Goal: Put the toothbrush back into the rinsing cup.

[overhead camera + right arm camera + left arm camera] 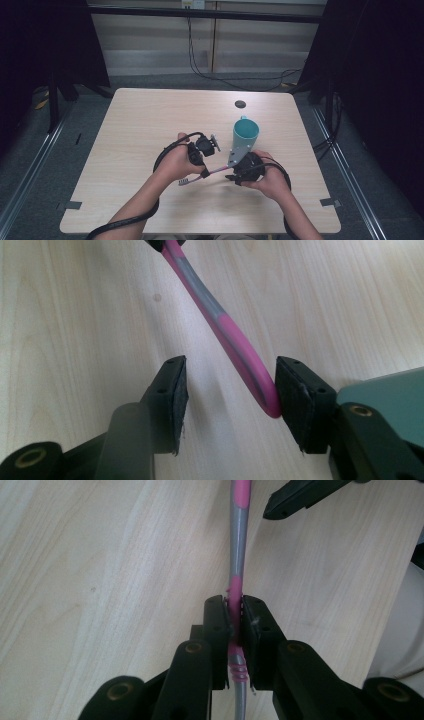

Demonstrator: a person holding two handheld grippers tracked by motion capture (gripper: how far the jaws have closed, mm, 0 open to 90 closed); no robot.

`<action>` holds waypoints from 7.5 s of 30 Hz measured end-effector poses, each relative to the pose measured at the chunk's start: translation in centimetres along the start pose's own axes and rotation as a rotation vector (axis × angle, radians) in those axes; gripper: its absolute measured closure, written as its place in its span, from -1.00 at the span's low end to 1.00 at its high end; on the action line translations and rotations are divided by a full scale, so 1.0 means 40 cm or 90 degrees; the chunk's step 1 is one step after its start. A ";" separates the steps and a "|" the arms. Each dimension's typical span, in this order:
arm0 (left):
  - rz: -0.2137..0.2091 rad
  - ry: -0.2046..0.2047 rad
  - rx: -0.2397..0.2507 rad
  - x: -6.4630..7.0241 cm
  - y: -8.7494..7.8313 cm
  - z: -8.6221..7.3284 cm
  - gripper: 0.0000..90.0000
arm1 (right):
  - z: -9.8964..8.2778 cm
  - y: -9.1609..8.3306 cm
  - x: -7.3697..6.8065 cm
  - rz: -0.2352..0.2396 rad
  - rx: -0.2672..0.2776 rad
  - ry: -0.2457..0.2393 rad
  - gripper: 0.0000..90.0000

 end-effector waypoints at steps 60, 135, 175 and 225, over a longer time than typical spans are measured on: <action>0.056 0.029 0.155 -0.033 -0.076 0.019 -0.29 | -0.042 -0.006 0.008 0.033 -0.052 0.004 0.81; 0.005 -0.074 0.392 -0.033 -0.061 0.004 -0.47 | -0.023 -0.031 0.049 0.055 0.073 0.345 0.80; -0.069 -0.158 0.528 -0.032 -0.042 0.049 0.07 | -0.003 -0.023 0.044 0.079 0.111 0.408 0.80; -0.075 -0.168 0.562 -0.006 -0.044 0.078 0.83 | 0.021 -0.003 0.021 0.104 0.133 0.441 0.77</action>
Point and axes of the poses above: each handheld gripper's, and its own axes: y roughly forward along the jaws, z roughly out of its top, x roughly to its right, the point moved 6 cm from there along y, roughly forward along the jaws, and after that the axes turned 9 degrees about -z, right-handed, at the moved point
